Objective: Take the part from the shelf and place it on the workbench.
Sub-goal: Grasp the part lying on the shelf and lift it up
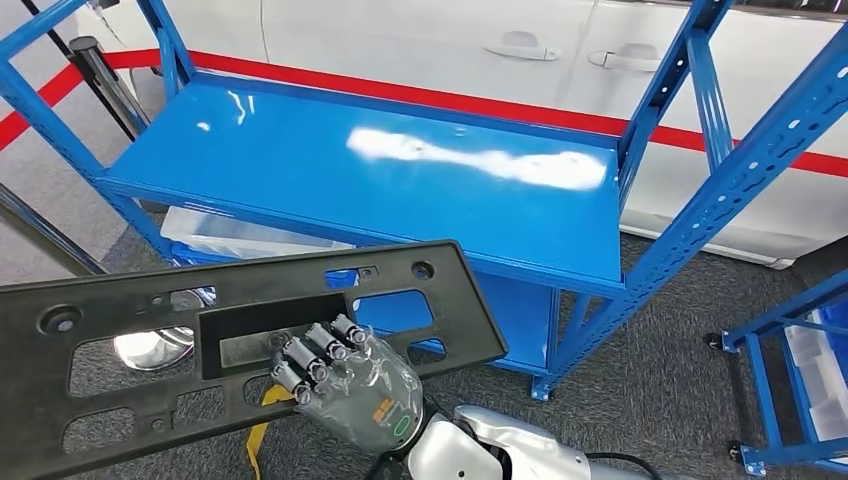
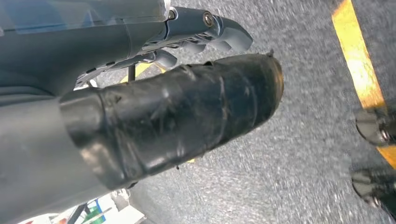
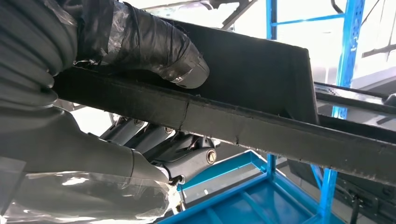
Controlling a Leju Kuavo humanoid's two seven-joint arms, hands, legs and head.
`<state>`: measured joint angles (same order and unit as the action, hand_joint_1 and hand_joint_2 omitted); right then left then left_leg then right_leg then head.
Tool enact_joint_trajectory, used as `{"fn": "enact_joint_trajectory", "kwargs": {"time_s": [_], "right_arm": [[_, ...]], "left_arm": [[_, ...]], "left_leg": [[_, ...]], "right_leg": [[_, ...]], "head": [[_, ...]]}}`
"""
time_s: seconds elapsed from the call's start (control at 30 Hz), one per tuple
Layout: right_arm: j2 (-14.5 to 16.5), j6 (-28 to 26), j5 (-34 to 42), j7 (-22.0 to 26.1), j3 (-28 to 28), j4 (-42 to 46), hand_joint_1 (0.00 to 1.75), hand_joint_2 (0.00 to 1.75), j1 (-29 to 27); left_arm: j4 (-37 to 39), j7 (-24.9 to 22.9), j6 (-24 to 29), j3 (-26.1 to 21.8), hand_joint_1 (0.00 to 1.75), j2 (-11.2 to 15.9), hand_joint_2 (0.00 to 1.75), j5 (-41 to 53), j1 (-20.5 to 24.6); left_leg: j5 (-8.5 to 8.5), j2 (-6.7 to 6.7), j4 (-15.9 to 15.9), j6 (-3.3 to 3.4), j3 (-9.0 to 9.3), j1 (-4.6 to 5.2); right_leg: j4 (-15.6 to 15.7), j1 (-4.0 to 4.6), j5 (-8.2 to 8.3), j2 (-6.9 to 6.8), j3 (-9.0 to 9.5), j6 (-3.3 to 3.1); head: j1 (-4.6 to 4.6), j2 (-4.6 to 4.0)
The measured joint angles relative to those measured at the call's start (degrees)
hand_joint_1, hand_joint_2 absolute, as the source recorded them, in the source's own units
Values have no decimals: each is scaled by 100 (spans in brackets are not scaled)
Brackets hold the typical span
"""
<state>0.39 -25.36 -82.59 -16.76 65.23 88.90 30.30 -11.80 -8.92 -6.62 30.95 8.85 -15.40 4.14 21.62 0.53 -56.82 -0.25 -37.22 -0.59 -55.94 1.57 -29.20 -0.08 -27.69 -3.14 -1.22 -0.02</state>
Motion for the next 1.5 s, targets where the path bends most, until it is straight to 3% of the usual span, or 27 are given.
{"fn": "enact_joint_trajectory", "kwargs": {"time_s": [0.07,0.17,0.2,0.27,0.3,0.37,0.43,0.5,0.57,0.67,0.7,0.77,0.8,0.87,0.93,0.97,1.03,1.07,1.1,1.17,1.2,1.23,1.27,1.33,1.37,1.43,1.5], "right_arm": [[7,5,43,7,-2,-18,175,175,-4],[28,27,186,21,-3,-54,175,175,2],[36,40,252,31,-3,-70,175,175,6],[55,67,352,55,-3,-99,175,175,14],[66,81,379,64,-3,-108,175,175,21],[109,113,416,74,-3,-110,175,175,46],[164,137,449,74,-3,-111,175,175,86],[189,149,469,74,3,-128,175,175,107],[191,162,480,75,9,-151,175,175,103],[212,178,494,78,14,-161,175,175,115],[222,182,500,78,16,-161,175,175,122],[232,198,511,78,22,-162,175,175,128],[233,206,516,78,24,-162,175,175,133],[256,223,539,78,24,-157,175,175,168],[296,243,568,77,24,-151,175,175,226],[312,257,582,75,25,-149,175,175,252],[327,299,619,73,26,-143,175,175,278],[329,323,640,72,29,-140,175,175,286],[334,344,660,72,33,-139,175,175,292],[355,375,688,70,45,-139,175,175,308],[365,386,696,70,51,-139,175,175,311],[371,399,705,70,56,-139,175,175,313],[373,412,719,70,61,-139,175,175,316],[379,435,753,70,68,-137,175,175,324],[385,445,767,69,71,-132,175,175,330],[407,460,780,63,75,-115,175,175,348],[418,488,779,39,78,-99,175,175,369]], "left_arm": [[4,2,-4,19,0,-1,0,-3,5],[6,8,-10,26,0,-13,0,-16,-2],[6,11,-9,28,0,-13,0,-25,-6],[6,19,-9,32,0,-12,0,-50,-2],[6,23,-9,32,0,-12,0,-63,3],[5,34,-9,33,0,-20,0,-83,12],[5,45,-8,39,0,-27,0,-98,1],[6,52,-11,48,0,-41,0,-111,-9],[6,62,-14,52,0,-37,0,-124,-2],[6,73,-13,52,0,-20,0,-133,-29],[6,75,-13,52,0,-20,0,-136,-34],[6,78,-12,52,0,-20,0,-140,-22],[6,79,-11,52,0,-20,0,-141,-14],[-1,84,-10,53,0,-49,0,-143,6],[-9,90,-11,55,0,-78,0,-146,8],[-9,90,-11,56,0,-81,0,-148,4],[-9,90,-11,58,0,-72,0,-156,5],[-8,90,-11,59,0,-67,0,-166,8],[-8,90,-14,60,0,-65,0,-175,5],[-7,89,-19,62,0,-64,0,-193,-11],[-7,89,-22,63,0,-63,0,-197,-20],[-7,88,-21,63,0,-57,0,-199,-24],[-7,87,-19,63,0,-50,0,-202,-23],[-7,87,-14,63,0,-37,0,-207,-8],[-7,89,-13,63,0,-36,0,-210,1],[-7,91,-8,64,0,-34,0,-216,5],[-6,91,-2,66,0,-40,0,-237,-4]], "left_leg": [[153,-19,-104,-58,-112,0],[897,-31,-948,-159,-343,-46],[1006,-30,-1220,-184,-359,-57],[837,-41,-1311,-234,-183,-79],[713,-84,-1117,-269,8,-107],[704,-299,-577,-315,417,-155],[808,-434,-312,-280,557,-166],[762,-331,-337,-197,467,-172],[697,-196,-367,-99,358,-177],[584,4,-366,9,221,-126],[547,68,-366,20,178,-96],[470,176,-367,25,92,-26],[429,216,-360,27,53,15],[334,293,-321,25,16,72],[209,394,-226,8,35,72],[137,451,-161,-4,53,66],[32,496,-16,-22,68,63],[133,430,-44,-44,28,76],[357,316,-191,-79,-41,81],[968,84,-824,-161,-192,52],[1115,34,-1165,-202,-223,26],[1096,13,-1404,-239,-205,5],[953,1,-1496,-277,-125,-16],[699,-118,-1173,-365,237,-69],[758,-265,-845,-395,482,-94],[1009,-486,-398,-327,751,-121],[1021,-440,-324,-157,753,-125]], "right_leg": [[98,-57,165,1,-87,3],[56,-101,311,57,-303,-5],[-5,-109,334,81,-395,3],[-156,-137,375,150,-597,45],[-238,-155,393,190,-700,71],[-368,-159,432,276,-889,141],[-428,-141,509,383,-1015,218],[-442,-137,586,491,-1107,281],[-629,-141,392,413,-1244,331],[-1599,-154,-369,100,-1518,389],[-1898,-154,-505,46,-1541,387],[-2003,-126,-412,5,-1333,327],[-1767,-87,-264,-9,-1078,255],[-873,57,-163,-153,-358,31],[-177,171,-208,-319,113,-102],[-24,194,-176,-335,160,-122],[159,176,86,-254,111,-164],[271,150,222,-201,71,-195],[354,110,350,-153,9,-205],[339,62,523,-37,-200,-162],[271,41,574,22,-328,-123],[183,20,612,88,-465,-84],[76,-9,647,150,-614,-48],[-172,-75,704,272,-930,25],[-294,-89,726,329,-1072,61],[-456,-76,785,434,-1233,121],[-481,-54,885,532,-1287,164]], "head": [[9,0],[-16,0],[-25,0],[-35,0],[-39,0],[-45,0],[-44,1],[-37,1],[-10,0],[36,0],[38,0],[39,0],[39,0],[32,0],[29,0],[36,0],[51,0],[56,0],[53,0],[49,0],[47,0],[48,0],[48,0],[44,0],[37,0],[35,1],[49,1]]}}
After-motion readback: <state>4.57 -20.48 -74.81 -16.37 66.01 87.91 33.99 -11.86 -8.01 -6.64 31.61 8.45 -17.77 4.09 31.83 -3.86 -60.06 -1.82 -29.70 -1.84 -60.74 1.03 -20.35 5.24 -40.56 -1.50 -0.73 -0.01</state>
